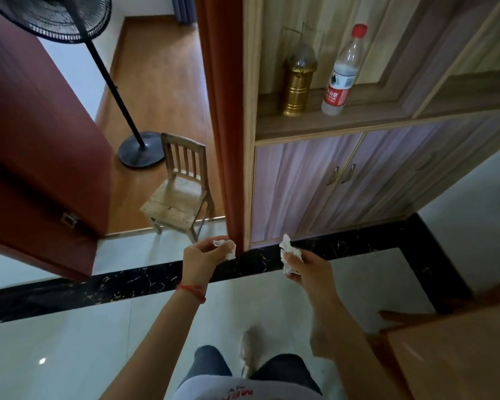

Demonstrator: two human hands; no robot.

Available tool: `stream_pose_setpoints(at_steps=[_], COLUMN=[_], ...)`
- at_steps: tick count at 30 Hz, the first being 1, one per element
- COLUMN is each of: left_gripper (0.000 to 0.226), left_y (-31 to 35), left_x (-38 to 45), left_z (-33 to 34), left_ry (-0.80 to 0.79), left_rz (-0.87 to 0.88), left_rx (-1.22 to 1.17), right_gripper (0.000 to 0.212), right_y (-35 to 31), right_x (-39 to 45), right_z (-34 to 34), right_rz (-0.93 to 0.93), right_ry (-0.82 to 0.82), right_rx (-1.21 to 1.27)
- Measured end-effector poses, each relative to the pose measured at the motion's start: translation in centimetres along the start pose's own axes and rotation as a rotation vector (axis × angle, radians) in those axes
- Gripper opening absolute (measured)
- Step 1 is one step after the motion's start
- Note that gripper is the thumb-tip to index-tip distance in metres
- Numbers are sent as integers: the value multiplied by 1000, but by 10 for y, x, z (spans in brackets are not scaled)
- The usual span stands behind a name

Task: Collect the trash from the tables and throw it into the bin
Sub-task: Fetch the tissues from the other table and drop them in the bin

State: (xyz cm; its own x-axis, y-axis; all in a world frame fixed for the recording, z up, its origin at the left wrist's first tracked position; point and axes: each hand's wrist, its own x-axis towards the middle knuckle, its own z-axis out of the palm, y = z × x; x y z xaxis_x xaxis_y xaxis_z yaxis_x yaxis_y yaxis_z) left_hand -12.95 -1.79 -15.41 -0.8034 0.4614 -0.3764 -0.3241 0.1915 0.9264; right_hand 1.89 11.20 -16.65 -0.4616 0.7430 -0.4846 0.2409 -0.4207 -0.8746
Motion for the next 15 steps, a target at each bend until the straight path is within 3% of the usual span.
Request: stream_pose_setpoints(at_steps=[6,10,15], left_gripper=[14,14,13], left_y=[15,25,41], left_x=[61,100,148], left_z=[38,70,112], left_ry=[-36,-125,-333], left_rz=[-11,-13,-30], left_rx=[128,176,244], right_gripper=[7,29,11], right_y=[-24,-32,-46], right_x=[49,74,94], right_z=[-6,-13,-19], right_rz=[4,-32,-24], right_ry=[67,174,326], right_rx=[28,66,94])
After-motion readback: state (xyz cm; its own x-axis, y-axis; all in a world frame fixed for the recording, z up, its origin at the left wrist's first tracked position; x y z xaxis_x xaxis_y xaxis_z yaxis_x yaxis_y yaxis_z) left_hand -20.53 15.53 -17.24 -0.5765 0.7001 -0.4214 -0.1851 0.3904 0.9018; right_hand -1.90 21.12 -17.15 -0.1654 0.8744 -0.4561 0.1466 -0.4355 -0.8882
